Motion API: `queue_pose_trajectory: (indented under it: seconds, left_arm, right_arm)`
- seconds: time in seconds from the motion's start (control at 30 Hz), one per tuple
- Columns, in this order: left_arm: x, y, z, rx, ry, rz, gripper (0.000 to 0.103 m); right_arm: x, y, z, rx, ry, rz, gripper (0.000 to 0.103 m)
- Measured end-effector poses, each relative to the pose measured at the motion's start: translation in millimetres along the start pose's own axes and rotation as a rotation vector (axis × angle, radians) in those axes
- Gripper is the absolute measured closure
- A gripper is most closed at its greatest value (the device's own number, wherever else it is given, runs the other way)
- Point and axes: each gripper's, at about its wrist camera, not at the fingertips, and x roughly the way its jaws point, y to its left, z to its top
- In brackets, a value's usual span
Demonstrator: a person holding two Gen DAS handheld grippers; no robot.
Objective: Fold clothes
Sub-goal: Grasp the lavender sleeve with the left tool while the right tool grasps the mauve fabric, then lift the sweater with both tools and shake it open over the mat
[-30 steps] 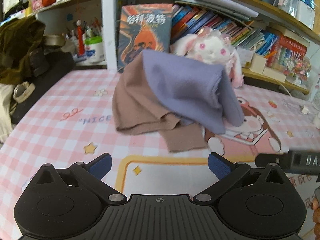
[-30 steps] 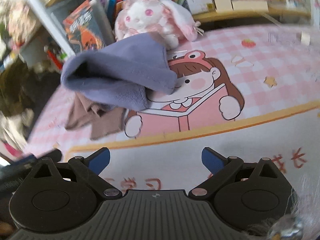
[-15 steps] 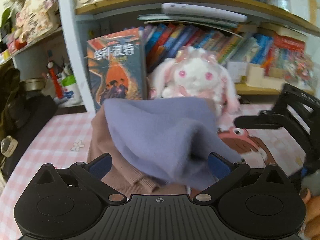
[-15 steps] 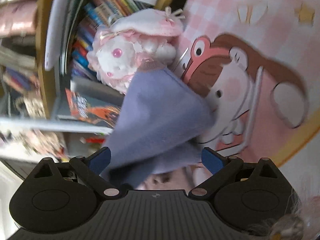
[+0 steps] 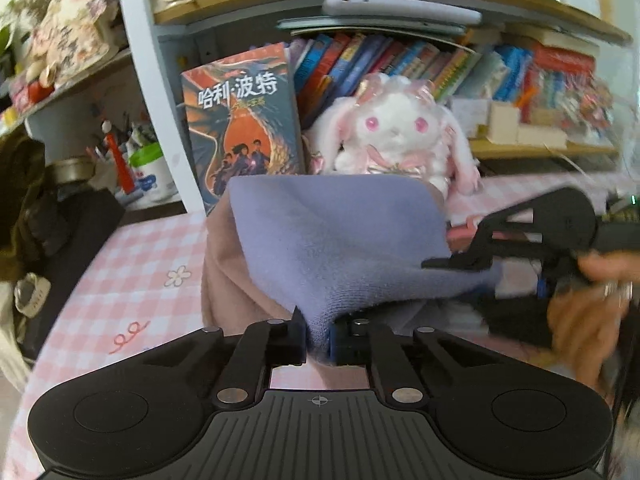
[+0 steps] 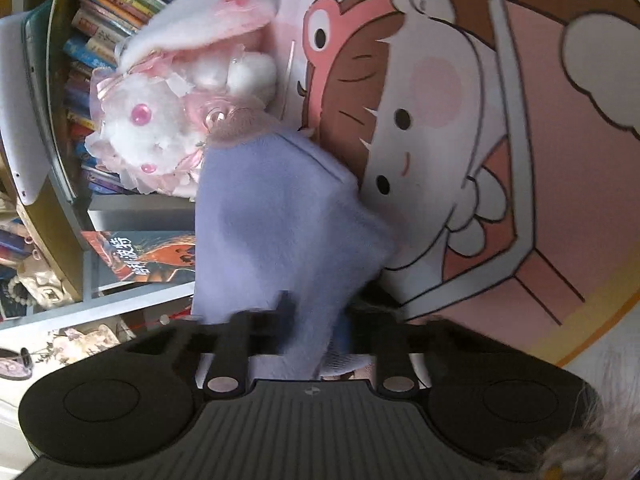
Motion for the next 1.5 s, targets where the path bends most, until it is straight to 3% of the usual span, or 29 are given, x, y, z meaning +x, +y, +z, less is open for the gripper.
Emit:
queue_pose_trajectory:
  seconds: [0.07,0.17,0.3,0.53,0.6,0.7,0.77,0.83,0.93,1.03,1.07,1.1,1.17,1.33,1.4,1.47,1.5]
  left_arm:
    - [-19.7,-3.4,-3.3,0.047,-0.061,-0.004,0.095]
    - [-57.7,-21.1,-1.2,0.165,-0.189,-0.054,0.095]
    - [-103.2,-37.7,19.4,0.177,-0.355,-0.219,0.096]
    - [-182.7,-12.3,71.8,-0.096,-0.722,-0.695,0.096]
    - [-192.5,2.5,73.6,-0.155,-0.744,-0.792,0.096]
    - [-182.7,21.5,66.8,-0.258,-0.667,-0.847,0.096]
    - [-155.8,31.1,50.9,-0.328,-0.535,-0.812,0.096]
    - [-120.8,36.0,24.5,-0.372,-0.364,-0.742,0.096]
    - [-53.9,36.2,-30.7,-0.418,-0.026,-0.571,0.096]
    - [-16.2,36.7,-75.7,-0.450,0.178,-0.451,0.096]
    - [-8.5,38.3,-85.5,-0.461,0.220,-0.427,0.096]
    - [-7.6,42.0,-87.8,-0.474,0.227,-0.428,0.096]
    - [-4.9,47.0,-89.2,-0.472,0.232,-0.411,0.096]
    - [4.7,59.6,-88.7,-0.464,0.238,-0.356,0.095]
    - [7.7,64.3,-86.4,-0.478,0.231,-0.350,0.095]
    - [9.1,66.5,-83.8,-0.482,0.227,-0.345,0.095]
    - [9.8,67.6,-82.5,-0.483,0.226,-0.343,0.095]
  right_arm:
    - [-11.6,4.4,-1.9,-0.043,-0.010,0.039,0.091]
    - [-51.2,31.1,-4.7,-0.152,-0.050,0.188,0.091]
    - [-113.7,84.6,-8.6,-0.316,-0.126,0.393,0.092]
    - [-228.0,211.3,-56.9,-0.680,-0.346,0.636,0.092]
    - [-250.4,242.0,-79.6,-0.800,-0.372,0.689,0.092]
    - [-247.6,261.9,-100.8,-0.866,-0.332,0.677,0.092]
    - [-222.9,256.4,-102.3,-0.861,-0.287,0.575,0.092]
    - [-182.5,233.1,-97.1,-0.847,-0.222,0.406,0.092]
    - [-107.9,178.5,-84.4,-0.829,-0.093,0.099,0.092]
    - [-33.4,123.8,-71.7,-0.797,0.037,-0.207,0.092]
    - [-19.8,109.7,-70.4,-0.777,0.055,-0.262,0.092]
    - [-8.5,100.5,-70.9,-0.746,0.077,-0.308,0.092]
    - [9.4,99.2,-79.2,-0.768,0.101,-0.320,0.092]
    - [58.2,133.2,-124.1,-1.046,0.183,-0.290,0.091]
    - [62.1,127.0,-134.3,-1.070,0.167,-0.326,0.085]
    - [51.5,123.9,-133.2,-1.090,0.143,-0.340,0.058]
    - [39.3,118.8,-132.1,-1.099,0.131,-0.332,0.058]
